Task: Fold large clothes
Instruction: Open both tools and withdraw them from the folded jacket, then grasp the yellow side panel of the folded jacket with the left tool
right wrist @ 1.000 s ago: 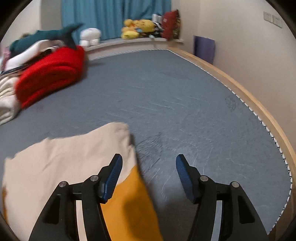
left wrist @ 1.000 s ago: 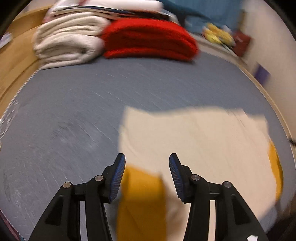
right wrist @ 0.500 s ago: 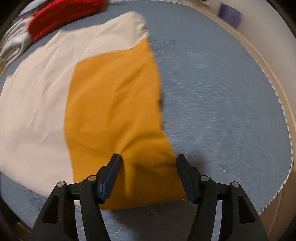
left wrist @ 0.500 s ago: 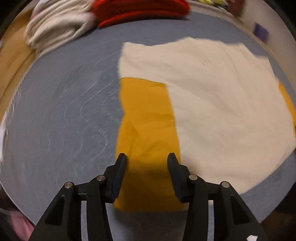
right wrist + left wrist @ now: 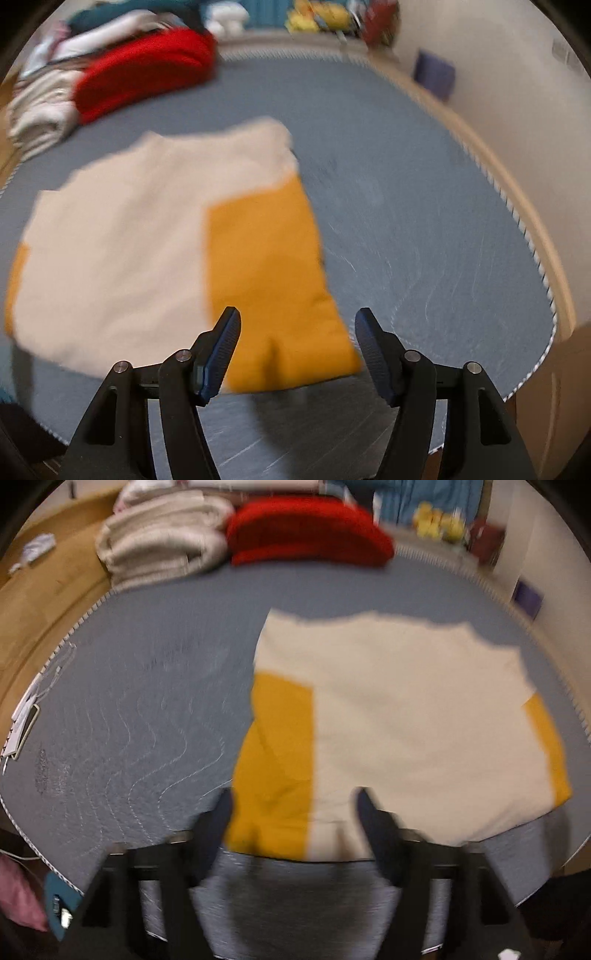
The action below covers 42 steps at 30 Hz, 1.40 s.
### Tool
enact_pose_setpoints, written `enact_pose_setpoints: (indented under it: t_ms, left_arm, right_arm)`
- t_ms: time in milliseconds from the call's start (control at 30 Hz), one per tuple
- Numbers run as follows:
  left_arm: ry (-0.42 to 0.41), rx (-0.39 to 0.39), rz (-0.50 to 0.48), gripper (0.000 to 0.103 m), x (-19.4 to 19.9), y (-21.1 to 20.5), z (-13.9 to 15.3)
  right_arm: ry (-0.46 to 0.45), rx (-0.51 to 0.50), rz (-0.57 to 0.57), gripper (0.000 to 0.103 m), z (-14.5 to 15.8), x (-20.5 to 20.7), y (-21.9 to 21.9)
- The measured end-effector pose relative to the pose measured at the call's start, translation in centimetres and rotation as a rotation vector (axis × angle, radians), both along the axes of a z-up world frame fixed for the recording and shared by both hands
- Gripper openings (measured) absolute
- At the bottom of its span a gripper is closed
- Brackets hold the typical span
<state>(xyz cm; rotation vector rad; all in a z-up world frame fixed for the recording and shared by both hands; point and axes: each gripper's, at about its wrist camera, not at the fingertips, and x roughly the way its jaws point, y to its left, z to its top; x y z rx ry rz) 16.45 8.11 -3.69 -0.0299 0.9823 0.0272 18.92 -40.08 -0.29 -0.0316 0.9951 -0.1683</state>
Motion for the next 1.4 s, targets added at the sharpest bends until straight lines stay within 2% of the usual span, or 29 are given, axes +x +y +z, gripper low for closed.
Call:
enact_pose_setpoints:
  t_ms: [33,100,133,333,433,500,567,600,733,833,933,1033,1133,1200,1267,1400]
  left_arm:
    - [-0.028,-0.008,0.002,0.084,-0.6,-0.7,0.6]
    - [-0.042,-0.041,-0.004,0.086,-1.2,-1.4,0.7]
    - [-0.034,-0.060,-0.001,0.086,-1.6,-1.7,0.5]
    - [-0.007,-0.097,0.060,0.086,-3.4,-2.1,-0.6]
    - [0.039,-0.117,0.075,0.086,-3.3,-1.2,-2.0]
    - [0.081,-0.123,0.082,0.089,-3.1,-1.1,-3.1]
    - [0.116,-0.126,0.113,0.101,-2.9,-0.6,-4.1]
    - [0.124,-0.127,0.129,0.102,-2.9,-0.4,-4.4]
    - [0.171,-0.144,0.188,0.102,-2.0,0.9,-5.9]
    - [0.172,-0.133,0.206,0.102,-1.7,1.3,-6.4]
    - [0.175,-0.089,0.212,0.102,-1.4,1.3,-6.8]
    - [0.182,-0.101,0.234,0.102,-1.2,1.6,-7.3]
    - [0.197,-0.149,0.276,0.102,-1.0,2.6,-7.9]
    - [0.217,-0.212,0.301,0.102,-0.8,3.4,-8.5]
    - [0.223,-0.311,0.329,0.102,-0.7,4.3,-9.0]
    - [0.208,-0.409,0.370,0.102,-0.4,5.5,-9.5]
  right_arm:
    - [-0.020,-0.003,0.003,0.089,0.8,-0.4,0.7]
    - [-0.050,-0.001,-0.006,0.099,1.7,-2.3,2.7]
    - [-0.058,0.010,-0.009,0.102,2.0,-2.9,3.4]
    - [-0.063,0.024,0.002,0.103,1.7,-4.8,7.6]
    - [-0.060,0.033,0.030,0.103,0.7,-5.6,8.7]
    - [-0.052,0.039,0.042,0.103,0.1,-5.4,8.5]
    - [-0.043,0.045,0.051,0.103,-0.5,-5.2,8.5]
    - [-0.042,0.045,0.053,0.103,-0.6,-5.2,8.4]
    - [-0.050,0.034,0.063,0.103,-0.8,-4.7,8.6]
    - [-0.052,0.031,0.072,0.103,-0.9,-4.4,8.8]
    - [-0.051,0.033,0.077,0.103,-1.0,-4.1,8.8]
    - [-0.049,0.041,0.076,0.103,-1.0,-3.8,8.8]
    - [-0.049,0.041,0.079,0.103,-1.1,-3.5,9.0]
    - [-0.048,0.037,0.082,0.103,-1.2,-3.4,9.2]
    - [-0.044,0.036,0.084,0.103,-1.4,-3.3,9.3]
    - [-0.028,0.044,0.089,0.103,-2.0,-3.0,9.5]
